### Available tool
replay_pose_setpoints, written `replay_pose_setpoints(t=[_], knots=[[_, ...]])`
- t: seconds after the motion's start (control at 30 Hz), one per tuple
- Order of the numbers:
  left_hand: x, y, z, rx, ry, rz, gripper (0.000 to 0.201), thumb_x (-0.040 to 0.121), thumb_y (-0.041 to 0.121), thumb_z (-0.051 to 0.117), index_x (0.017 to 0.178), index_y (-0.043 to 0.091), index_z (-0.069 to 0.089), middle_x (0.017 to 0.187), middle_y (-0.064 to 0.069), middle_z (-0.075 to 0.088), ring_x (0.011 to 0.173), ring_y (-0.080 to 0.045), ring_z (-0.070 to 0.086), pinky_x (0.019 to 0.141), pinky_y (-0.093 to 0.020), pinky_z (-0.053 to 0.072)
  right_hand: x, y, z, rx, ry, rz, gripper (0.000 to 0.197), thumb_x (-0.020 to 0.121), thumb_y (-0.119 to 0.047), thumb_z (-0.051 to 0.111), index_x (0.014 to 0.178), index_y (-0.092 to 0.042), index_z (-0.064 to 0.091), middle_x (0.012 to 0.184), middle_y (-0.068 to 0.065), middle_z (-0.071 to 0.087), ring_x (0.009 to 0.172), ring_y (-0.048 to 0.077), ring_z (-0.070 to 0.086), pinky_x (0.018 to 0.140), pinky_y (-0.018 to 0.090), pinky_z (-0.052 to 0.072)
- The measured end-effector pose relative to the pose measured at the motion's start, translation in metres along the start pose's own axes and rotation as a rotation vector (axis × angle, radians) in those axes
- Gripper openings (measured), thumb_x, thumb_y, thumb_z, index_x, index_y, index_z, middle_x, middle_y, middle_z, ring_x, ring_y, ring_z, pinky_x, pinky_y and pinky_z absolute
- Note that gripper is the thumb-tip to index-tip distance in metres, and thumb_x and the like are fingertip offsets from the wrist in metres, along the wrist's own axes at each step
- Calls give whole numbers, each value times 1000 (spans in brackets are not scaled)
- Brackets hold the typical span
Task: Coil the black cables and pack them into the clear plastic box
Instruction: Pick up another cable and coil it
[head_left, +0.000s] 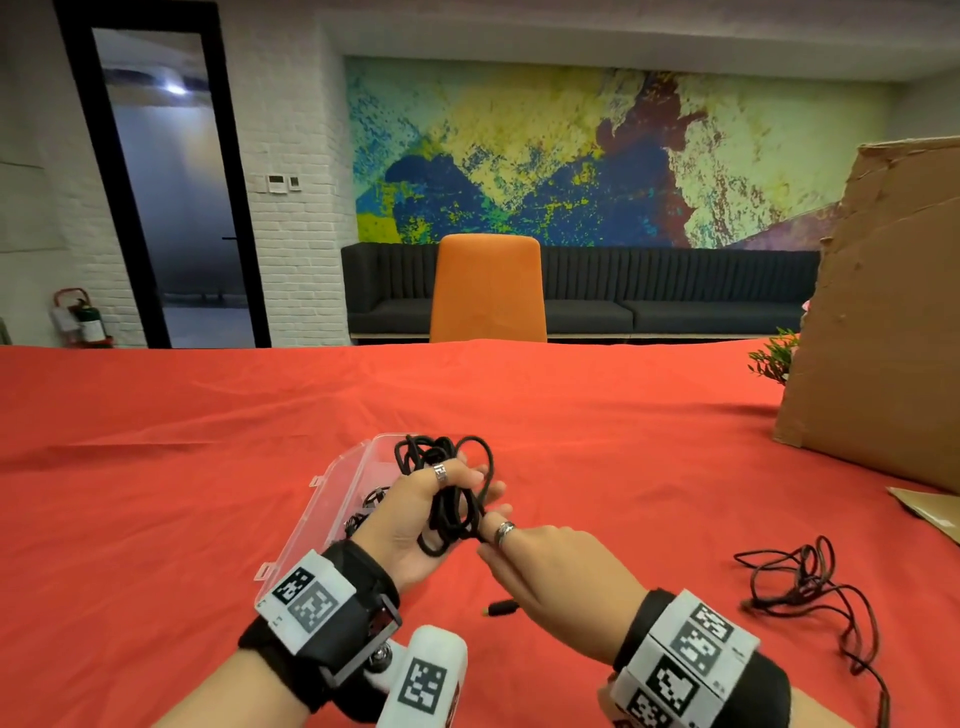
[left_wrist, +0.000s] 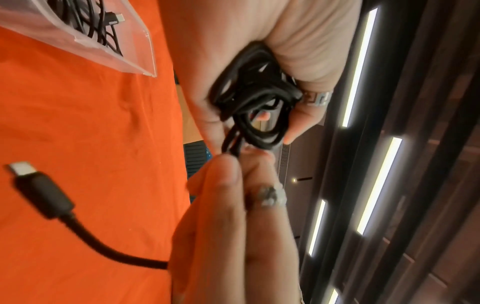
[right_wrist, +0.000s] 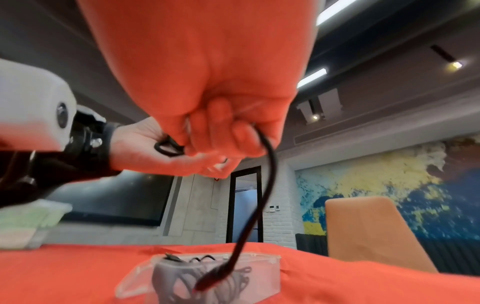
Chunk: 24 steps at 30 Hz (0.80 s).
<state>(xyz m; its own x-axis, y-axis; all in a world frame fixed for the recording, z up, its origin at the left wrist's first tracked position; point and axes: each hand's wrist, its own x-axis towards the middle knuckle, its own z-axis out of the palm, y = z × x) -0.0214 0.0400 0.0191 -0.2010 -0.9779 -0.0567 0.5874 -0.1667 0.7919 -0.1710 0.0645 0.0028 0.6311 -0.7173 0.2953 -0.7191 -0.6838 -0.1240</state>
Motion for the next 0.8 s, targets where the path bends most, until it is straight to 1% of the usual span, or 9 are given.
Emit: replay_pose_setpoints(t=[0.1,0.23,0.33,0.4,0.47,0.53,0.6,0.7,0.8], knots=[[-3,7,-4,-12,-39,35,24,70,-10,56,77,13,51,82,-9,57,47,-13,54,57,-31,57,-4,11,-3,111,-75,-62,25,96,-48,20,93,-27,33,92,6,66,85,33,58,66,41,44],[-9,16,-14,138,-155,-62,33,56,0,64,83,14,53,73,-5,55,44,-11,46,52,-28,49,-2,45,-14,73,17,-65,49,88,-66,23,74,-25,43,72,0,64,73,20,61,67,29,38],[-12,13,-17,287,-187,-161,43,58,2,62,101,8,60,71,-6,57,57,-16,56,52,-27,47,5,52,-20,-151,153,-132,55,84,-71,22,71,-23,46,66,-9,57,67,14,54,65,24,30],[-17,11,-15,361,-247,-234,41,54,3,65,95,10,66,79,-6,65,72,-21,65,51,-26,47,12,46,-28,-103,140,-134,52,76,-73,37,73,-22,43,68,-10,50,68,15,46,63,26,31],[-24,9,-13,394,-363,-306,36,56,5,65,92,10,65,91,-11,69,79,-28,68,51,-24,48,19,43,-36,10,83,-23,46,73,-66,53,72,-23,36,65,-10,41,67,15,37,61,29,29],[-30,7,-13,417,-450,-345,41,58,6,63,99,7,60,90,-14,70,65,-26,67,49,-22,45,24,45,-39,100,122,44,42,77,-63,50,64,-28,29,55,-7,34,64,19,32,60,34,32],[-33,6,-13,424,-493,-328,45,60,9,64,104,8,57,77,-7,66,50,-19,58,49,-20,36,24,47,-35,135,124,98,40,79,-64,39,60,-31,27,51,-6,33,63,22,31,61,39,38],[-33,8,-8,420,-390,-250,51,61,5,68,109,6,50,65,-3,57,44,-14,51,46,-20,37,22,48,-18,150,92,166,33,88,-55,43,72,-27,34,54,-5,38,61,22,36,63,42,42],[-24,10,-9,349,-102,-85,36,60,-2,73,90,5,53,53,-4,52,40,-13,51,40,-18,41,17,41,-7,318,163,196,21,94,-38,46,89,-21,35,56,-7,42,54,15,39,63,40,37]])
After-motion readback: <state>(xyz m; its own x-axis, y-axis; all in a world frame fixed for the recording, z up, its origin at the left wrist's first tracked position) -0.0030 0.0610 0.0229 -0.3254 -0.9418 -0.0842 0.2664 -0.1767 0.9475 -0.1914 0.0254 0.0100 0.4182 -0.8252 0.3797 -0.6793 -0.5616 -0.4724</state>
